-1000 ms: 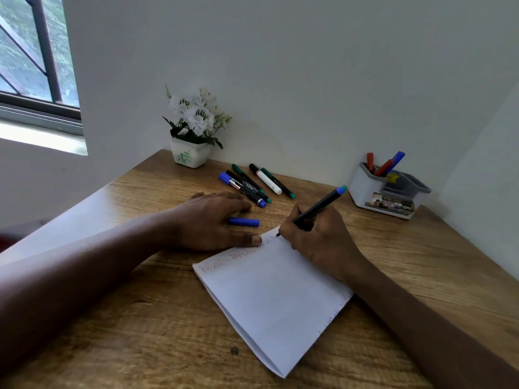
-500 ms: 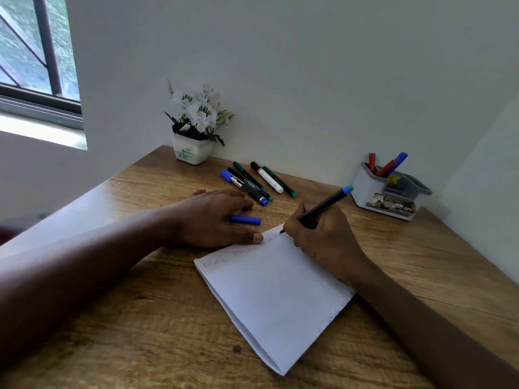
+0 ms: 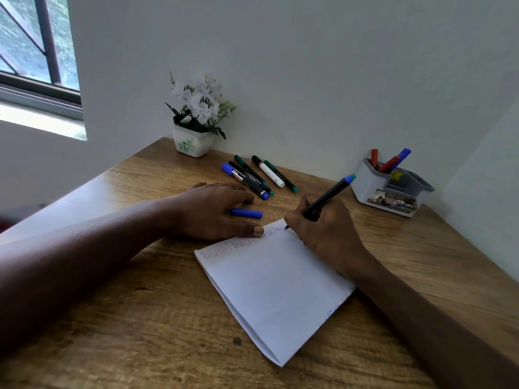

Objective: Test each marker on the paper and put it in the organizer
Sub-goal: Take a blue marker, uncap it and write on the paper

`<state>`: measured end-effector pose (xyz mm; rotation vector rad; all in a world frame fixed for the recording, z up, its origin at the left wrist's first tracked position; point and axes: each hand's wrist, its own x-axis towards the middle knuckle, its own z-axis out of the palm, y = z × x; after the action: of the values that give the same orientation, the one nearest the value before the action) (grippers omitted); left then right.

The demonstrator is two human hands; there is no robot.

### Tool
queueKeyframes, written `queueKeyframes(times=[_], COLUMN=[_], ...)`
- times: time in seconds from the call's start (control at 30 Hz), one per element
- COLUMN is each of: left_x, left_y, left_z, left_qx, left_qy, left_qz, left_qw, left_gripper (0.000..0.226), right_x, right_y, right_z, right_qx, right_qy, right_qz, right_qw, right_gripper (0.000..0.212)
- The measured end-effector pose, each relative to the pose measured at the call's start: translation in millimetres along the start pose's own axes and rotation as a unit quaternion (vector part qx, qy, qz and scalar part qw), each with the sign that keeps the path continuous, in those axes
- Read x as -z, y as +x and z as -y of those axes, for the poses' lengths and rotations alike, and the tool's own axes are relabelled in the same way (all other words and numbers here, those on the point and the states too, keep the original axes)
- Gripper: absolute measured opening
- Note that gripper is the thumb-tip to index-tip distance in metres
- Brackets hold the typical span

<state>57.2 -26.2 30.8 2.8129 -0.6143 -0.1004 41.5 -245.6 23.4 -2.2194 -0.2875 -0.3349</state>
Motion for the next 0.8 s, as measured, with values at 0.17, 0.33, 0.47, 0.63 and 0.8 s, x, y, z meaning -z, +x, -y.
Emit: queueKeyframes(times=[0.17, 0.33, 0.47, 0.63, 0.8], left_x=[-0.4, -1.4, -1.4, -1.6, -3.2], left_y=[0.5, 0.6, 0.3, 0.8, 3.0], left_z=[0.5, 0.5, 1.7, 3.2, 4.5], left_qx=[0.003, 0.002, -0.004, -0.004, -0.008], left_qy=[-0.003, -0.002, -0.005, -0.008, -0.010], left_qz=[-0.001, -0.005, -0.010, -0.009, -0.011], left_qw=[1.000, 1.000, 1.000, 1.000, 1.000], left_gripper=[0.085, 0.084, 0.085, 0.088, 0.087], right_x=[0.4, 0.8, 0.3, 0.1, -0.7], right_y=[-0.4, 0.6, 1.6, 1.6, 1.6], right_z=[-1.5, -2.9, -4.1, -6.5, -5.7], right_qx=[-0.008, -0.026, -0.034, -0.030, -0.033], right_qy=[0.003, 0.022, 0.031, 0.019, 0.008], right_qz=[-0.018, -0.009, -0.018, -0.044, -0.031], right_qw=[1.000, 0.999, 0.999, 0.998, 0.999], right_gripper=[0.015, 0.014, 0.018, 0.015, 0.016])
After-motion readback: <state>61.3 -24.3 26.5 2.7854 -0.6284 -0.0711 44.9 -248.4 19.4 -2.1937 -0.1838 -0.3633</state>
